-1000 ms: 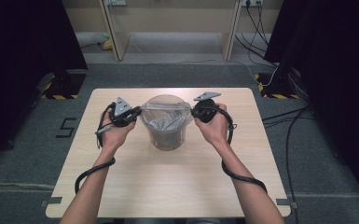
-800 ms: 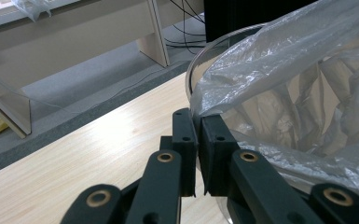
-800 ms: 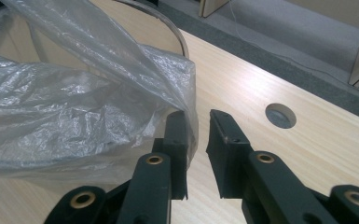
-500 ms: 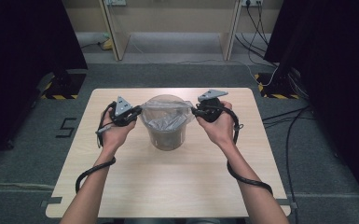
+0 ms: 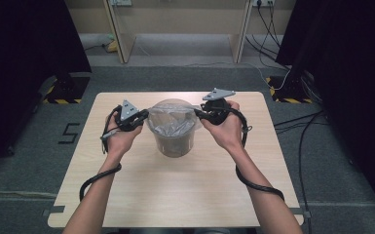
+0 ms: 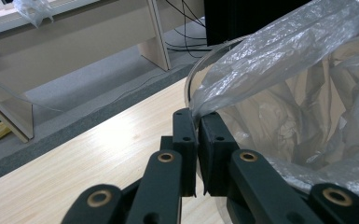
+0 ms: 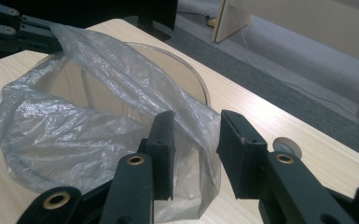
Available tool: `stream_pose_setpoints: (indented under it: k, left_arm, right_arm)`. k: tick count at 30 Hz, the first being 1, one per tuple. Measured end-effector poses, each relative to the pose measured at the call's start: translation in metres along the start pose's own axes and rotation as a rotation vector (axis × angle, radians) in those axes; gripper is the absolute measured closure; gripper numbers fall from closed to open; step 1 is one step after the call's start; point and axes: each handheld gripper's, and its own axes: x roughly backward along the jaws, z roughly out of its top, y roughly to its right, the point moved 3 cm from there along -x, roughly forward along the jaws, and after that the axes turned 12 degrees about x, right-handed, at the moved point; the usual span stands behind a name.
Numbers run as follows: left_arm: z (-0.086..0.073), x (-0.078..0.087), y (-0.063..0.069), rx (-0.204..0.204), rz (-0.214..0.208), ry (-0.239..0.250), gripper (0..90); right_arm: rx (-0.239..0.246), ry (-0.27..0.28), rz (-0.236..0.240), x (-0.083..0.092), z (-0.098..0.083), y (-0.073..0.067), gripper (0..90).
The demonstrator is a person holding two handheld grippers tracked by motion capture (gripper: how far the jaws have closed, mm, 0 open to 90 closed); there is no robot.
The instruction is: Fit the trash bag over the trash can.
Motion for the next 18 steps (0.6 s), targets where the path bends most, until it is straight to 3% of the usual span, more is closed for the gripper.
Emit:
stream_pose_setpoints:
  k: [8, 18]
  left_arm:
    - [0.003, 0.001, 0.001, 0.004, -0.006, 0.001, 83.3]
    - [0.005, -0.005, -0.002, 0.000, -0.002, -0.016, 84.8]
  right_arm:
    - [-0.006, -0.050, -0.004, -0.020, -0.006, 0.005, 86.4]
    - [-0.038, -0.055, -0.035, -0.033, -0.011, 0.008, 88.3]
